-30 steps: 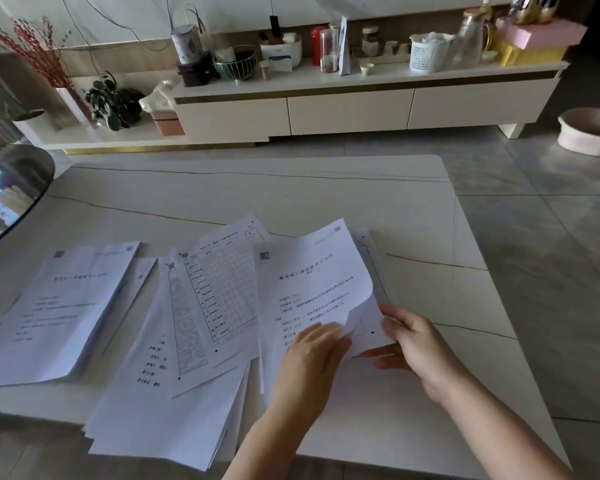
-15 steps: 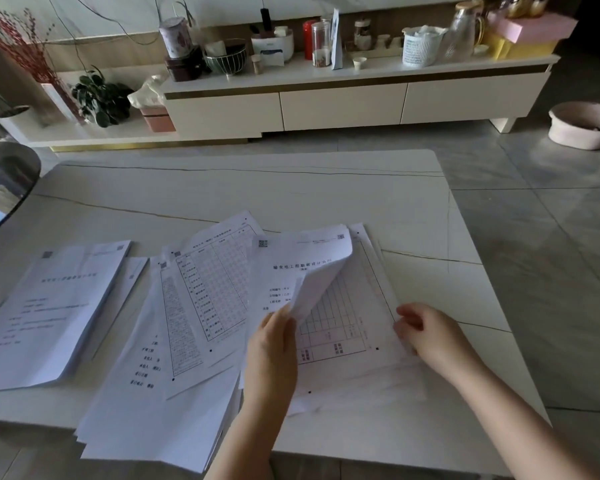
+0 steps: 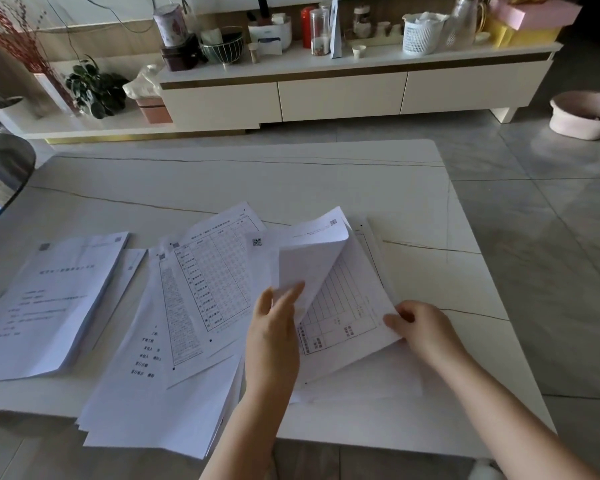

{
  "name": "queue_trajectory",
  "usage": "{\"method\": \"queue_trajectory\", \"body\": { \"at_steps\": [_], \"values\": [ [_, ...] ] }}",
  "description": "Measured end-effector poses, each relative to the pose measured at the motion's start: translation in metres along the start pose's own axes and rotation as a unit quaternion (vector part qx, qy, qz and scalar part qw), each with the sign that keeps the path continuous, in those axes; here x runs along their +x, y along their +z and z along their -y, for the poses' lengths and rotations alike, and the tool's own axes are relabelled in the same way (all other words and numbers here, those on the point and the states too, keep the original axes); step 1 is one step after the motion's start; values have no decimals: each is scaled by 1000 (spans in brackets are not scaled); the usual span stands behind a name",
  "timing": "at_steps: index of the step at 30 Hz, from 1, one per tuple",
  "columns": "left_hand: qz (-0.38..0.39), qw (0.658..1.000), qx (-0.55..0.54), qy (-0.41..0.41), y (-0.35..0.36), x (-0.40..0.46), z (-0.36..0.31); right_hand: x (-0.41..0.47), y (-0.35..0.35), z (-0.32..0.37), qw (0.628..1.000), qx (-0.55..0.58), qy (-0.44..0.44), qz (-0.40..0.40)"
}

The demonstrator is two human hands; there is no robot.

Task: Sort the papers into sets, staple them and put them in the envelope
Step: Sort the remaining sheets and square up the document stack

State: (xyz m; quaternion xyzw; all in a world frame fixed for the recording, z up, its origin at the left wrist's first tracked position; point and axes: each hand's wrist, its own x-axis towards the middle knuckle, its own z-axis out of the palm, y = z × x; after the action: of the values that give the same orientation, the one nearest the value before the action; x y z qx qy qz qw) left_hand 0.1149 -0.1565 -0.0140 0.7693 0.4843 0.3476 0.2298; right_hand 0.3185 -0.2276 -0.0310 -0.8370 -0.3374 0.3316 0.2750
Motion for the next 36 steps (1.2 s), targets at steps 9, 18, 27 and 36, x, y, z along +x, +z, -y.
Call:
{"method": "queue_trajectory", "body": {
  "at_steps": [9,18,27,36],
  "values": [
    [125,989,33,77,16,-9,-12,-23,-8,28,923,373,48,83],
    [115,985,61,117,21,-14,-12,-27,-14,30,886,441,31,140],
    [115,991,25,59,25,-12,-17,-33,-20,28,869,452,9,199],
    [-37,999,22,-25,6,1,-14,-25,-29,14,971,233,-4,60]
  ]
}}
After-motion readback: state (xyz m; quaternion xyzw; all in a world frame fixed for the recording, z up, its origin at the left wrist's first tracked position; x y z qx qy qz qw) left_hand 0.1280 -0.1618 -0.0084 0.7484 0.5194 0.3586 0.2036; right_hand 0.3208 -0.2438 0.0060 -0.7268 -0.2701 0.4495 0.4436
